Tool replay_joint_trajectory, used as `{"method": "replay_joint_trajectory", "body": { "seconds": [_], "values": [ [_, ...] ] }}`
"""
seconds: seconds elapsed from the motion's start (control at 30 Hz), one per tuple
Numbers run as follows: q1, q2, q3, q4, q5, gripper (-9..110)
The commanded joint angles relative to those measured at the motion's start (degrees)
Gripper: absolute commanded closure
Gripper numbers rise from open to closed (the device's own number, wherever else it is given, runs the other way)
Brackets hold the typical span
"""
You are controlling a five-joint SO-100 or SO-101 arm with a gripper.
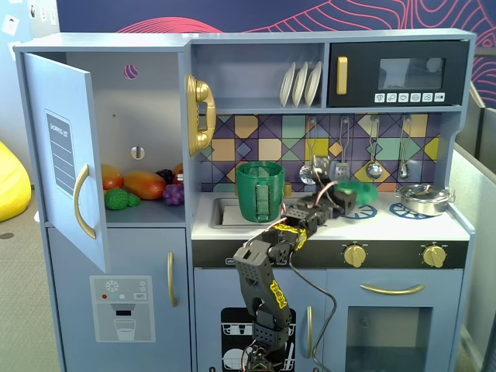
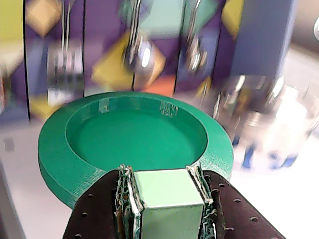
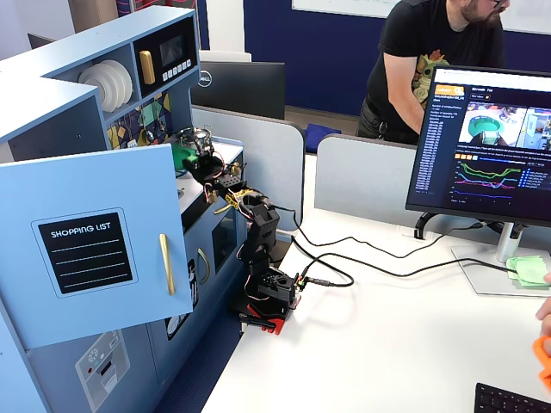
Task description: Take off the lid from the green recipient and place it on the counter
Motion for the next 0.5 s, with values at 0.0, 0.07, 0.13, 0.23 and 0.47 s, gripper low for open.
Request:
{"method": "replay_joint_trajectory", "body": {
  "seconds": [0.0, 0.07, 0.13, 0.23, 0.47],
  "values": [
    [0.79, -0.26, 0.44, -4.66, 0.7, 101],
    [0.62, -0.44, 1.49, -5.54, 0.35, 101],
    [0.44, -0.62, 2.11, -5.71, 0.35, 101],
    [0.0, -0.79, 2.64, -5.8, 0.35, 101],
    [-0.09, -0.97, 2.99, -5.1, 0.53, 89]
  ]
}}
